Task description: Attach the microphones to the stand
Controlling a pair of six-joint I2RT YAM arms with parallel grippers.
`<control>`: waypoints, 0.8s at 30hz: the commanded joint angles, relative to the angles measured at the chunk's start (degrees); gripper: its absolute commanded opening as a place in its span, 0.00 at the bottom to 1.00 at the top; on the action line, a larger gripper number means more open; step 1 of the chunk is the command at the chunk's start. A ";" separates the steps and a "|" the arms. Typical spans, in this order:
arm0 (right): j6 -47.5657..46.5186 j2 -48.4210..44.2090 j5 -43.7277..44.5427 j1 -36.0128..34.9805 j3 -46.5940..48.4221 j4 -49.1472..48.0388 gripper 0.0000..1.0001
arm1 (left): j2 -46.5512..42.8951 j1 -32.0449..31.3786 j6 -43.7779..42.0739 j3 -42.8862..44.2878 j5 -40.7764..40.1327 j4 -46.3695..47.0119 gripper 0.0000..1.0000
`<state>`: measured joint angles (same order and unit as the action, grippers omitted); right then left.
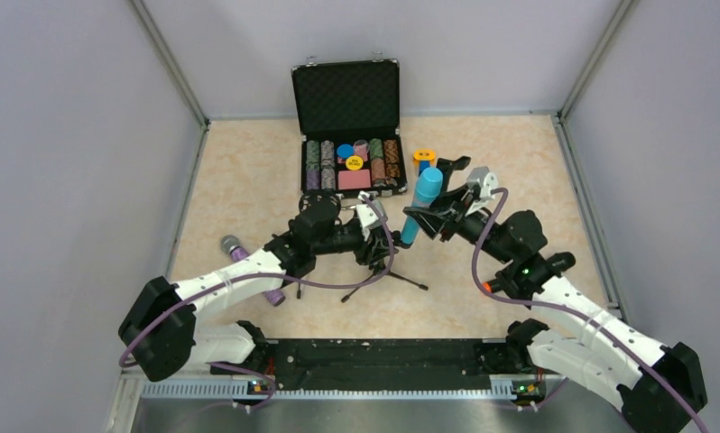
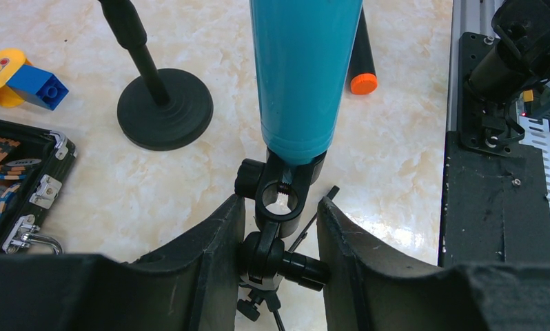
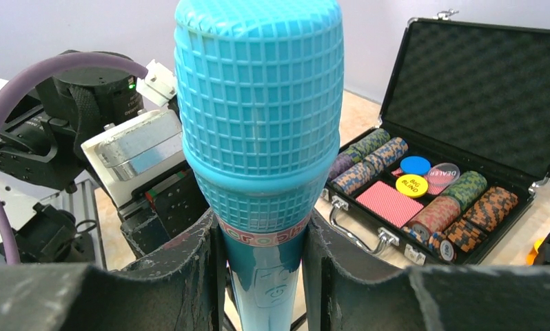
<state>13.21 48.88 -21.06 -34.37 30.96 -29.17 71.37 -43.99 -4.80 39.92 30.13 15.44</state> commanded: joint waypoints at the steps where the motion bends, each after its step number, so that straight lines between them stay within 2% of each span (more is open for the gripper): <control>1: -2.30 2.68 1.09 0.27 -3.98 3.48 0.00 | -1.19 -0.13 2.10 -1.13 -0.07 1.55 0.00; 24: -4.25 4.22 9.97 -4.45 -11.82 -0.03 0.00 | -0.41 -0.50 3.19 -1.31 -0.52 2.45 0.00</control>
<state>12.56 50.06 -13.80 -38.20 24.29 -42.33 71.13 -44.29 -4.38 39.09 29.47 16.69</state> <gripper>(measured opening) 0.361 0.449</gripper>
